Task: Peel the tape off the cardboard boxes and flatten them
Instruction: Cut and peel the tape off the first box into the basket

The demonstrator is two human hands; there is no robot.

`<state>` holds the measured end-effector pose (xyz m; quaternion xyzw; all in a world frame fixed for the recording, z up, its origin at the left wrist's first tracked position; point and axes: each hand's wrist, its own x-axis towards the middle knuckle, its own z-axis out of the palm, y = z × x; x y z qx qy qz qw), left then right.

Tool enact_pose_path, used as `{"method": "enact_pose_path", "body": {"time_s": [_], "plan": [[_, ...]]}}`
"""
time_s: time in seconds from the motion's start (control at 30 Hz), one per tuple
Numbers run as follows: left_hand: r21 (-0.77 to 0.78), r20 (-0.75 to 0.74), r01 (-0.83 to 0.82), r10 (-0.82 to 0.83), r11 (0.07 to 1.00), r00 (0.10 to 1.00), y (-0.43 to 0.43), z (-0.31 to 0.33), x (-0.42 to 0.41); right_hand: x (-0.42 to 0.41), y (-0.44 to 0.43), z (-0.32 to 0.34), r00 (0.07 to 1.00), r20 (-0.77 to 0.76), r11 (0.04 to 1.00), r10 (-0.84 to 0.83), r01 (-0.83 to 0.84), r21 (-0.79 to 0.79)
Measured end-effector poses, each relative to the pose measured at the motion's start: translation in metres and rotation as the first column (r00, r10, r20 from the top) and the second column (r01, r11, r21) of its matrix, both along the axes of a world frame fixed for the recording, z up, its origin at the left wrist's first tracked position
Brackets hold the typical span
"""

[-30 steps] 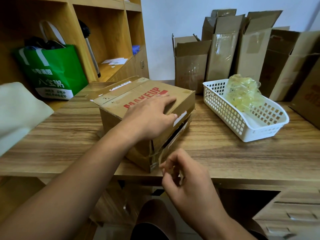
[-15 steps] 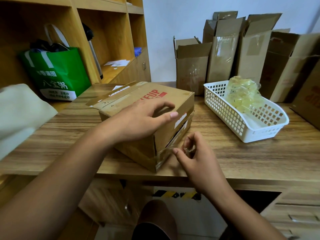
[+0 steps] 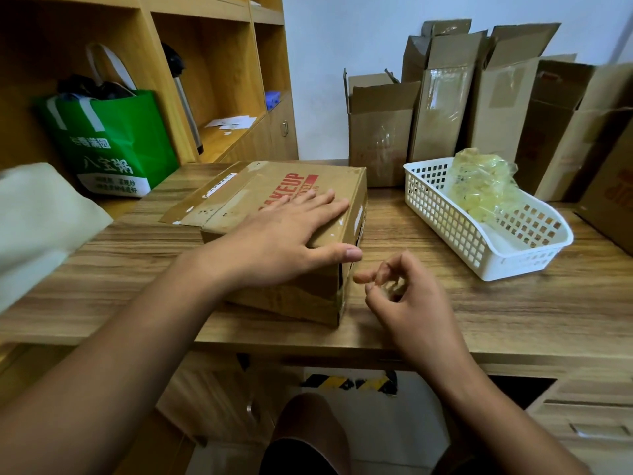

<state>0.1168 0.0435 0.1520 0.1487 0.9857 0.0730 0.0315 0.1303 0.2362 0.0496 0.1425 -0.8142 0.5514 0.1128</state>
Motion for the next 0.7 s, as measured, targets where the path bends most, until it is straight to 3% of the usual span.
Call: {"method": "enact_pose_path", "body": {"time_s": [0.7], "plan": [[-0.056,-0.043,-0.043,0.041,0.997,0.998,0.010,-0.004,-0.007,0.048,-0.009,-0.007,1.000,-0.015,0.996,-0.006,0.005,-0.087]]}}
